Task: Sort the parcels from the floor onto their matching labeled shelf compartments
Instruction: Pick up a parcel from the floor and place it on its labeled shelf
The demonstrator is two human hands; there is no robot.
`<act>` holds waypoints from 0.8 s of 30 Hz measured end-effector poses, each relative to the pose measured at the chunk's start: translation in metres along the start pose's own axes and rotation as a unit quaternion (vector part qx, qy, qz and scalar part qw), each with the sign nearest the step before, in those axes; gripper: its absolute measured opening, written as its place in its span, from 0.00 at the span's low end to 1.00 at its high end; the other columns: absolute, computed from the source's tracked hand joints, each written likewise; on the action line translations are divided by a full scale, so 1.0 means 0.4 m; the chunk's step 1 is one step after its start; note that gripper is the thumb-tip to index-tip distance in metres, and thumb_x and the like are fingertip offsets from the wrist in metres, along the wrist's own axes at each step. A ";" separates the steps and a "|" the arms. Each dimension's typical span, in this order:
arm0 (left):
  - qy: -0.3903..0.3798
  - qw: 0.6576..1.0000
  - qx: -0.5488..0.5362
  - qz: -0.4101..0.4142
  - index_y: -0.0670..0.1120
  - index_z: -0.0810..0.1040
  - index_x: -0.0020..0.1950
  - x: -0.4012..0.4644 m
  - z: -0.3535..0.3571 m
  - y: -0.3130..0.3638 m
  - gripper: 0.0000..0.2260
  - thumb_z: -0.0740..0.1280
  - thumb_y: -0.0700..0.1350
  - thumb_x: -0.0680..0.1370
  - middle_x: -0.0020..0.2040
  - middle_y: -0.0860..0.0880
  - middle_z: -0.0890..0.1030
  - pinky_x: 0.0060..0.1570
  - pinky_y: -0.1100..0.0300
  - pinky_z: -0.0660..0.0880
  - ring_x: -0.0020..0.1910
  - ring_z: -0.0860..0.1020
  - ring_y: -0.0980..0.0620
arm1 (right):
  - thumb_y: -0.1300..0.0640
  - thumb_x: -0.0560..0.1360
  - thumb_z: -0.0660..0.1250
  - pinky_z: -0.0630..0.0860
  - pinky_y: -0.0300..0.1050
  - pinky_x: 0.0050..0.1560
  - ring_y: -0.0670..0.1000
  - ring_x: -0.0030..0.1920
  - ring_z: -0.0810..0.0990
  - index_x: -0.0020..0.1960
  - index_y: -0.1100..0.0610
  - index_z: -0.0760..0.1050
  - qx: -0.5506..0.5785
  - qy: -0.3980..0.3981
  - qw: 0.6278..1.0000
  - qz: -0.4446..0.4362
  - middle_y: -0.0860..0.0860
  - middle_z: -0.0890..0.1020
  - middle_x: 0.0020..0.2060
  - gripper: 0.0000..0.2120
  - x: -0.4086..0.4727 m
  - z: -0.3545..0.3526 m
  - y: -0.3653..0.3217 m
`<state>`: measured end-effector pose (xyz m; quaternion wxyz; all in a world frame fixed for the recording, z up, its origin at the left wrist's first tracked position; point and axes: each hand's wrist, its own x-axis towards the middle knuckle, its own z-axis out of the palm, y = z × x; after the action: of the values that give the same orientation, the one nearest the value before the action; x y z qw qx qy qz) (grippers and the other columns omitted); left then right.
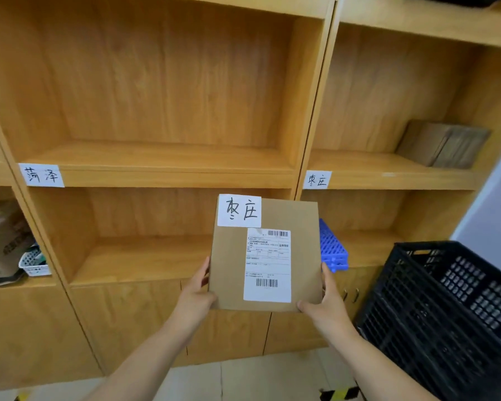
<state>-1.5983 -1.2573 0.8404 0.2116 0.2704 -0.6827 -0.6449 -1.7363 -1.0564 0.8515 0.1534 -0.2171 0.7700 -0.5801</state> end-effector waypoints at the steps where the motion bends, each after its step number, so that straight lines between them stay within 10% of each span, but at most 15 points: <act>1: -0.001 1.000 0.004 0.001 0.61 0.59 0.71 0.013 0.031 0.005 0.37 0.57 0.27 0.70 0.61 0.56 0.74 0.54 0.53 0.75 0.63 0.71 0.53 | 0.74 0.68 0.67 0.67 0.34 0.57 0.41 0.60 0.66 0.76 0.50 0.49 0.000 0.003 1.000 -0.001 0.41 0.66 0.62 0.46 0.012 -0.027 0.007; 24: -0.035 0.997 0.049 0.052 0.56 0.58 0.71 0.204 0.838 0.090 0.35 0.65 0.31 0.71 0.57 0.61 0.73 0.45 0.71 0.71 0.55 0.73 0.63 | 0.69 0.71 0.69 0.65 0.51 0.69 0.50 0.71 0.64 0.76 0.44 0.45 -0.007 0.013 1.000 0.024 0.47 0.61 0.74 0.46 0.320 -0.741 0.229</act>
<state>-1.8779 -1.0521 0.8448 0.2071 0.2217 -0.7338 -0.6078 -2.0052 -0.8555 0.8487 0.1555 -0.1917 0.7807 -0.5740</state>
